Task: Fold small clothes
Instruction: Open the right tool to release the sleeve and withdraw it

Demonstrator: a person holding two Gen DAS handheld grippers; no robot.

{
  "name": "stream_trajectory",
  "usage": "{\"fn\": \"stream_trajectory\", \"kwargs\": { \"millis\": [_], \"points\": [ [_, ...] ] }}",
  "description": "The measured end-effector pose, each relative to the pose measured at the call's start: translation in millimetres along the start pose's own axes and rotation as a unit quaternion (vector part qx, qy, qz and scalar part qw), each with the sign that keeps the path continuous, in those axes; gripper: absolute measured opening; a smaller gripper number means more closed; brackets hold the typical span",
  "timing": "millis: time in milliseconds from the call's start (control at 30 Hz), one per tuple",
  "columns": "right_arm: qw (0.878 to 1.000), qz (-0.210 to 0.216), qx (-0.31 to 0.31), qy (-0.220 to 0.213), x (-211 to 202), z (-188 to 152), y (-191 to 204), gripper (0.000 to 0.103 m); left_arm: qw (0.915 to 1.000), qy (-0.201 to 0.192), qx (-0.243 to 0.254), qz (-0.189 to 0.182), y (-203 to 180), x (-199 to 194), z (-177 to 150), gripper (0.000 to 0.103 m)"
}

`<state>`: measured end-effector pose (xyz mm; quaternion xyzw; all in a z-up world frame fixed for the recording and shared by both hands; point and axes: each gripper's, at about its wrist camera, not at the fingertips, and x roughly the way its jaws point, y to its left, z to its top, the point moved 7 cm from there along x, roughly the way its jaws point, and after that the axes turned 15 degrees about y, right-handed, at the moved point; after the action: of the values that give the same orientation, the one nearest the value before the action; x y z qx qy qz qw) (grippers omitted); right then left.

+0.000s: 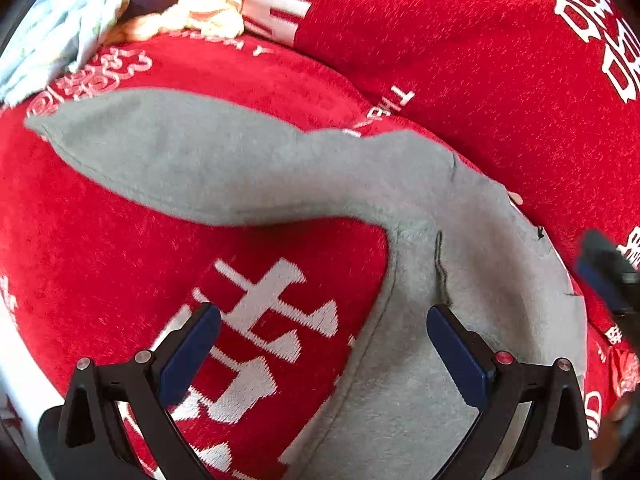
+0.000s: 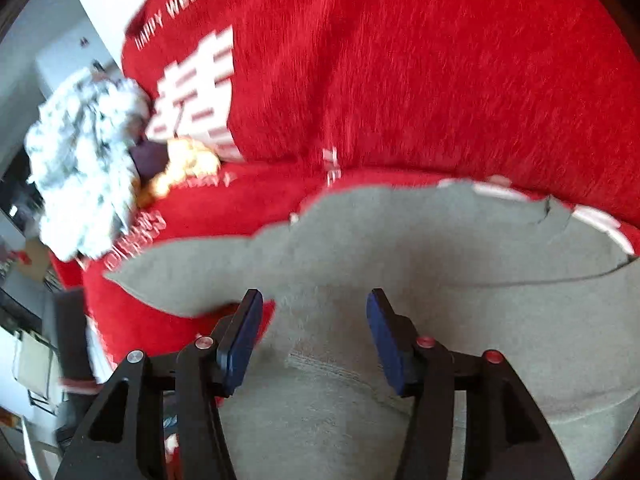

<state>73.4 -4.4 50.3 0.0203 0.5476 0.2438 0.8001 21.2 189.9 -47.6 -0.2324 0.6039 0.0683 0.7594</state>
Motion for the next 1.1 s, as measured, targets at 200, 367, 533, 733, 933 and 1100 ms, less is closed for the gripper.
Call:
{"fn": "stream_trajectory", "kwargs": {
  "millis": [200, 367, 533, 733, 933, 1100],
  "points": [
    [0.991, -0.11, 0.074, -0.011, -44, -20, -126, 0.073, 0.9965, 0.004, 0.082, -0.014, -72, -2, -7, 0.103],
    [0.979, -0.093, 0.179, 0.024, -35, -58, -224, 0.073, 0.9844, 0.029, 0.173, -0.01, -154, 32, -18, 0.103],
    [0.98, -0.088, 0.176, 0.008, -31, -69, -253, 0.067, 0.973, 0.036, 0.218, 0.067, -179, 72, -16, 0.103],
    [0.978, -0.174, 0.118, 0.006, -45, -57, -244, 0.07, 0.9749, 0.003, 0.209, 0.077, -172, 56, -9, 0.103],
    [0.971, -0.204, 0.115, 0.057, -11, -42, -264, 0.076, 0.9663, 0.023, 0.239, 0.093, -202, 81, -15, 0.103],
    [0.965, -0.199, 0.159, 0.068, -18, -27, -280, 0.08, 0.9726, 0.034, 0.21, 0.094, -205, 80, -1, 0.103]
  ]
}}
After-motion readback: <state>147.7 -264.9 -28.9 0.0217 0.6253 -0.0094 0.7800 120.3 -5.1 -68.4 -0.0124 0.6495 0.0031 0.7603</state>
